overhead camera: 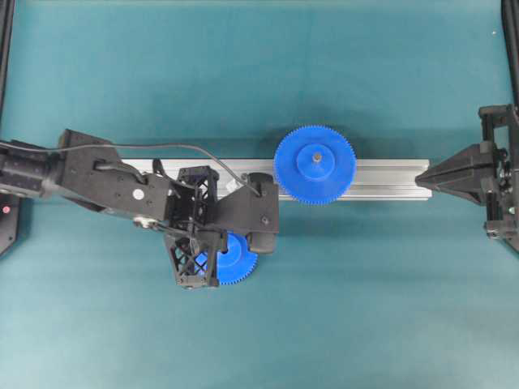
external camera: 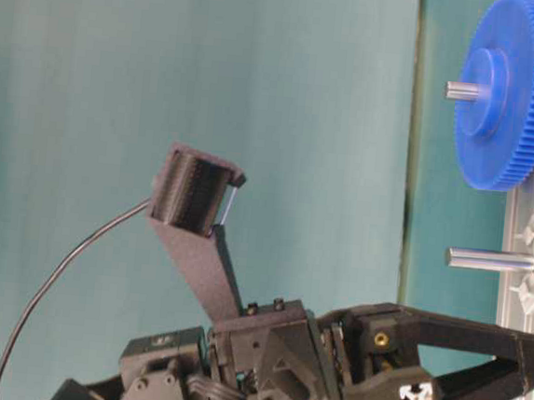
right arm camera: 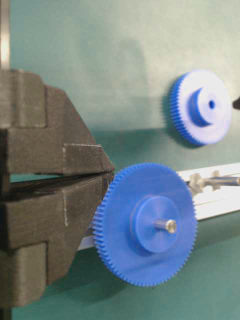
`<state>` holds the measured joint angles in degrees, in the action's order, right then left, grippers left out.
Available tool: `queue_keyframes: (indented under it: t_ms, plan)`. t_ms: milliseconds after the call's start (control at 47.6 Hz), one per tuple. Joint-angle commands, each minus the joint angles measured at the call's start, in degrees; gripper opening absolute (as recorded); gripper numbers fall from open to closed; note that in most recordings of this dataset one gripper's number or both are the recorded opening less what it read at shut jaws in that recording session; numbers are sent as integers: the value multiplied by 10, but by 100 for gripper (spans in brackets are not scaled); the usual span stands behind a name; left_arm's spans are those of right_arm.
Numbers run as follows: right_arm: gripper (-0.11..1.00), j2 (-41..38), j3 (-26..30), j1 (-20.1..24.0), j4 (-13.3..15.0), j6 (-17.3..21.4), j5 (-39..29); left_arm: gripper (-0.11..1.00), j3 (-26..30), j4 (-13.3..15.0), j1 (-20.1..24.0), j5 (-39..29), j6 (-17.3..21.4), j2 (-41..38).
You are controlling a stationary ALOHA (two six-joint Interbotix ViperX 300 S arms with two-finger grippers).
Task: Find the location of the shaft and insert the small gear.
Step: 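Position the open left gripper above the small blue gear's hub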
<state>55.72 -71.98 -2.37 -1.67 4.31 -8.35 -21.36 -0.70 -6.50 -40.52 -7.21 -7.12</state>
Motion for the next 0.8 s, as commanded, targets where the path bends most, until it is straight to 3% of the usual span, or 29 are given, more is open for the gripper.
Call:
queue_keyframes:
  t_ms: [0,231,777]
  plan:
    - [2,0,4,-2,-1,5,4,0,23,-1,-8,-6,1,4]
    - [2,1,3,-4,-1,5,4,0,47,-1,-11,-43,4,-19]
    - [2,1,-6,-4,-1,6,5,0,51,-2,-14,-41,27,-28]
